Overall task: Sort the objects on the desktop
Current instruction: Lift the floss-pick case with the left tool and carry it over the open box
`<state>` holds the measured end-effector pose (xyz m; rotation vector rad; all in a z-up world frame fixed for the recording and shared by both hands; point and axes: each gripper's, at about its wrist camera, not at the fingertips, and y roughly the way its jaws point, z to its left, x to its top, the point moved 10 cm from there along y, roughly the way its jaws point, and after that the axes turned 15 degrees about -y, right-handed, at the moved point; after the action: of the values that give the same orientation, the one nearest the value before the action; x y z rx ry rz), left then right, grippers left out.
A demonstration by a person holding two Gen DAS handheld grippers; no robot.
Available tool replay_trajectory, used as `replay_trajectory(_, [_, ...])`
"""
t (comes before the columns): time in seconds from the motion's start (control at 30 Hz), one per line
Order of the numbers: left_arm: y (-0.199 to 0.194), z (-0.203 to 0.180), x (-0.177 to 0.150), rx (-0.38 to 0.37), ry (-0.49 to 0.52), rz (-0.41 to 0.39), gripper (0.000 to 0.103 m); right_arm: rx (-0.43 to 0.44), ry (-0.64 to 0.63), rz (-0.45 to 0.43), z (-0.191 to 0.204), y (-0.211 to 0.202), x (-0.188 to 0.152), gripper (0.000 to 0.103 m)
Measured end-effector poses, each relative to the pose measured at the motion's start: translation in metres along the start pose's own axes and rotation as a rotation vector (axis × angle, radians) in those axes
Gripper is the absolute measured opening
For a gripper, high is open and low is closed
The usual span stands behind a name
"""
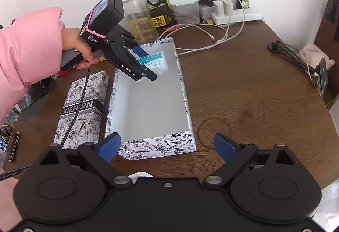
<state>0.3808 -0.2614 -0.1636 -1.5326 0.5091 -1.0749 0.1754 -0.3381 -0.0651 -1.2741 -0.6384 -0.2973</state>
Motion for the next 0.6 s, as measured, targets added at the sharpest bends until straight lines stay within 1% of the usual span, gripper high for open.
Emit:
replay_trajectory(0.13, [0.035, 0.014, -0.002, 0.028, 0.015, 0.062, 0.057, 0.001, -0.003, 0.009, 0.000, 0.002, -0.002, 0.096])
replay_trajectory(0.3, [0.060, 0.025, -0.006, 0.049, 0.030, 0.107, 0.057, 0.002, -0.008, 0.020, -0.001, 0.003, -0.004, 0.096])
replay_trajectory(0.47, [0.072, 0.026, -0.011, 0.060, 0.059, 0.134, 0.057, 0.003, -0.012, 0.031, -0.001, 0.005, -0.007, 0.096])
replay_trajectory(0.6, [0.074, 0.027, -0.013, 0.063, 0.068, 0.134, 0.057, 0.004, -0.016, 0.040, -0.001, 0.007, -0.009, 0.096])
